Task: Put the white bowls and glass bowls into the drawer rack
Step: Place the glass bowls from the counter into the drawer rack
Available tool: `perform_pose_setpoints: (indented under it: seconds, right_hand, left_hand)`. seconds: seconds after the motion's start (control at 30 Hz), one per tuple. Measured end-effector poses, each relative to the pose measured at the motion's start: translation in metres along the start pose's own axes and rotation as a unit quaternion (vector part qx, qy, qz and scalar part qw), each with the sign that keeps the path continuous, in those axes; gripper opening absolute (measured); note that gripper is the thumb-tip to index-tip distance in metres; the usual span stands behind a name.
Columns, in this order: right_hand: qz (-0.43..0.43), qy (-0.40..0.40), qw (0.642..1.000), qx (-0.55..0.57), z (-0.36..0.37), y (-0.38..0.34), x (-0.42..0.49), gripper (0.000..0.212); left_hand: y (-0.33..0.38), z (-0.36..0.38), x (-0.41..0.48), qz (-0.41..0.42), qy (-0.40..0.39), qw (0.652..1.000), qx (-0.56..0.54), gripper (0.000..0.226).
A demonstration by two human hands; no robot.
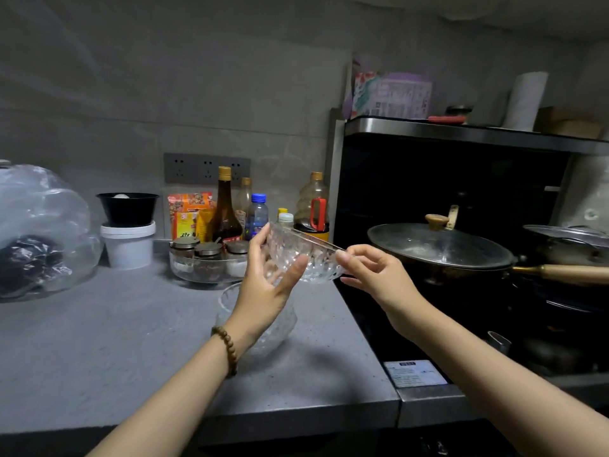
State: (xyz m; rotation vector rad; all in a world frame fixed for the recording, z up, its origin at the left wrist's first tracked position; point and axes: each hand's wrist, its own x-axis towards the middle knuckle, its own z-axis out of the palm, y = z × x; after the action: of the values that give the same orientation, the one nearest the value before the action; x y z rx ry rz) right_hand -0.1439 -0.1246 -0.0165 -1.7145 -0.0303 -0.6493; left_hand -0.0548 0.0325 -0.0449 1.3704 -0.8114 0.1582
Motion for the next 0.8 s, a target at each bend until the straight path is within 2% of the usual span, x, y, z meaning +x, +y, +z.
perform_pose_setpoints:
  seconds: [0.17,0.3,0.43,0.57,0.8]
  right_hand:
    - [0.073,0.003,0.997,0.027,-0.058,-0.001,-0.037,0.064]
    - [0.098,0.001,0.994,-0.037,-0.115,-0.001,-0.073,0.049]
    - [0.08,-0.002,0.991,-0.107,-0.167,-0.005,-0.108,0.039]
    - [0.088,0.003,0.99,-0.114,-0.21,-0.004,-0.144,0.034]
    - [0.19,-0.024,0.975,-0.109,-0.265,0.014,-0.198,0.023]
  left_hand:
    - [0.008,0.067,-0.014,-0.015,-0.064,0.995,-0.081,0.087]
    - [0.003,0.125,-0.032,-0.05,-0.125,0.98,-0.146,0.079]
    - [-0.002,0.185,-0.056,-0.139,-0.199,0.951,-0.193,0.102]
    - [-0.002,0.239,-0.081,-0.246,-0.256,0.903,-0.241,0.078]
    - [-0.033,0.308,-0.124,-0.315,-0.364,0.857,-0.184,0.102]
